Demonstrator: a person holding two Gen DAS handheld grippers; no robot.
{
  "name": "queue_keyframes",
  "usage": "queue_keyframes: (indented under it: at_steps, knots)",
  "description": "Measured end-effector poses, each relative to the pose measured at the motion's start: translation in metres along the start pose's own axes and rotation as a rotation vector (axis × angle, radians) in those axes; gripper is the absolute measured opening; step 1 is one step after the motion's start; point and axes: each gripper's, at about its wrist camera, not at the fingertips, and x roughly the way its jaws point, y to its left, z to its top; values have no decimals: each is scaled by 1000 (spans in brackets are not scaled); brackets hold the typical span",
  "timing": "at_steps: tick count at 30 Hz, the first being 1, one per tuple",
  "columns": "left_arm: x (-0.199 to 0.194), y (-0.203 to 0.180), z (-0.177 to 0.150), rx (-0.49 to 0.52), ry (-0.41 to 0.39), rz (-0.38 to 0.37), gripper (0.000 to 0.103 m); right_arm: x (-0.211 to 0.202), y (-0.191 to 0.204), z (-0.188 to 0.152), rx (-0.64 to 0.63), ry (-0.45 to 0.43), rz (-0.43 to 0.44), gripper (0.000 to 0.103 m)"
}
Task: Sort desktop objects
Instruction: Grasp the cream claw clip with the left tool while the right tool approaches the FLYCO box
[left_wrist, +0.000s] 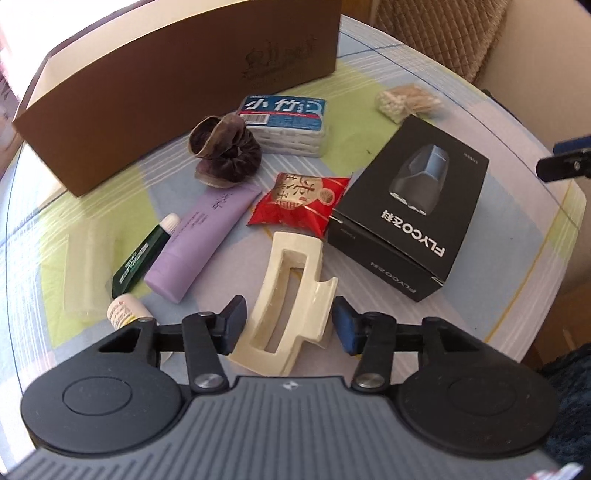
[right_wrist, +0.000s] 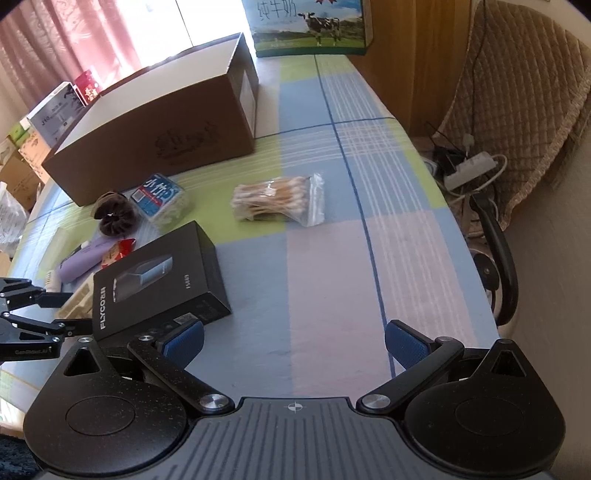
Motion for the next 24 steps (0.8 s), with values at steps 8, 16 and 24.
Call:
queue_keyframes:
  at_steps: [8,16,24]
  knots:
    - [-10,9,-16,-133,37,-1,37,6,1,3,-17,7,20,101]
    - [-9,14,-21,-212,12,11,36,7,7,10,-123,-7,58,101]
    - [-39,20,-39,-293,-20,81,36,3,33,25,-508,-56,241,101]
